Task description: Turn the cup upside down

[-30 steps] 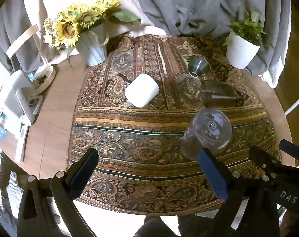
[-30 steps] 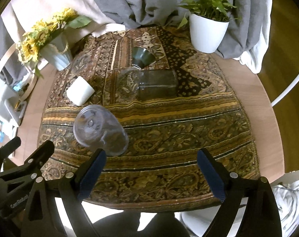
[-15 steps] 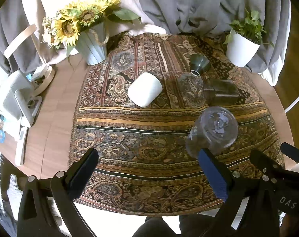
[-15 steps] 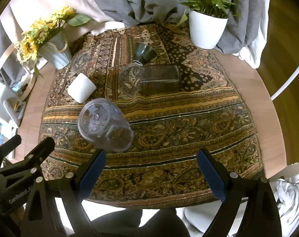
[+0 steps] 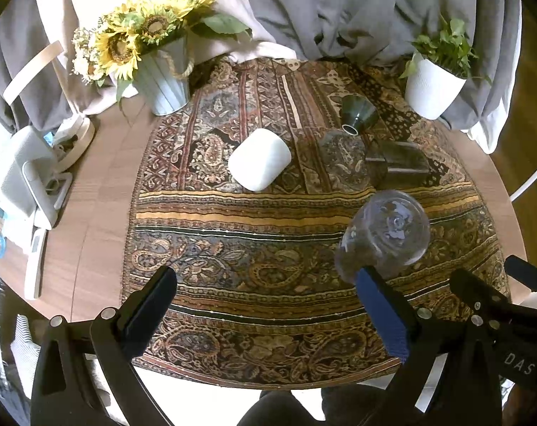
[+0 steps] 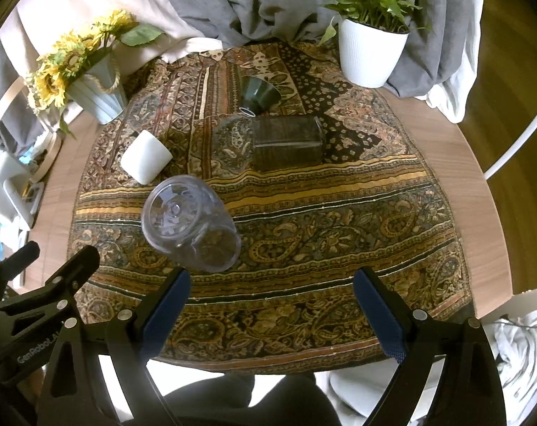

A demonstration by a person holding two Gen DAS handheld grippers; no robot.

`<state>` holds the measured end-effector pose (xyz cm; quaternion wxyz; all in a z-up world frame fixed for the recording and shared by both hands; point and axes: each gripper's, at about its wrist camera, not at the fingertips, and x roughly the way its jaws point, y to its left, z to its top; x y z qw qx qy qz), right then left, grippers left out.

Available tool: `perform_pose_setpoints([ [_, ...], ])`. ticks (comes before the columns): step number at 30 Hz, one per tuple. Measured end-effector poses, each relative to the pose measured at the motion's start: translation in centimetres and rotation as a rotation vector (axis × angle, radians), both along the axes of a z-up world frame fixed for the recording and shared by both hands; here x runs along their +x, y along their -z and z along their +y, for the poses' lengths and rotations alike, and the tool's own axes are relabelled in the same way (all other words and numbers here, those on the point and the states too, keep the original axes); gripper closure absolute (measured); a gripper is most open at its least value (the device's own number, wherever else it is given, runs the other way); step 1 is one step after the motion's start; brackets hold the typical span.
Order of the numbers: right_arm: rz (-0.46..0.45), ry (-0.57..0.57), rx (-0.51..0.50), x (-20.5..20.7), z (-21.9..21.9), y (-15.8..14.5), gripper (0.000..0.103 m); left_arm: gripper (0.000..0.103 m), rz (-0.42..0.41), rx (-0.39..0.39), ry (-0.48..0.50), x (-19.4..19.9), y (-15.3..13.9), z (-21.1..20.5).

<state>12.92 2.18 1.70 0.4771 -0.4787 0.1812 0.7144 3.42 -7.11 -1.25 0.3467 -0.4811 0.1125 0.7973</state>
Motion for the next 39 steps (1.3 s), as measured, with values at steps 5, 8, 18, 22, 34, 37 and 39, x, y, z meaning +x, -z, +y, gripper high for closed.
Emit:
perform_pose_setpoints([
  [5, -0.001, 0.000, -0.001, 0.04, 0.10, 0.02, 0.010, 0.000, 0.000, 0.000, 0.001, 0.01, -0.01, 0.05],
  [8, -0.002, 0.000, 0.000, 0.00, 0.10, 0.03, 0.010, 0.000, -0.003, 0.000, 0.001, -0.02, 0.03, 0.03],
  [18, -0.002, 0.000, 0.001, 0.07, 0.33, 0.08, 0.010, 0.000, -0.008, -0.003, 0.003, -0.08, 0.25, 0.32],
  [22, -0.002, -0.002, 0.000, 0.09, 0.38, 0.09, 0.010, 0.000, -0.009, -0.003, 0.002, -0.09, 0.26, 0.32],
  [34, -0.002, -0.002, -0.001, 0.14, 0.47, 0.08, 0.010, 0.000, -0.012, -0.007, 0.003, -0.05, 0.51, 0.42],
  [37, -0.002, -0.001, -0.002, 0.11, 0.45, 0.06, 0.010, 0.000, -0.012, -0.006, 0.004, -0.05, 0.50, 0.43],
  [39, -0.003, -0.003, -0.001, 0.17, 0.47, 0.10, 0.010, 0.000, -0.013, -0.005, 0.005, -0.05, 0.49, 0.43],
])
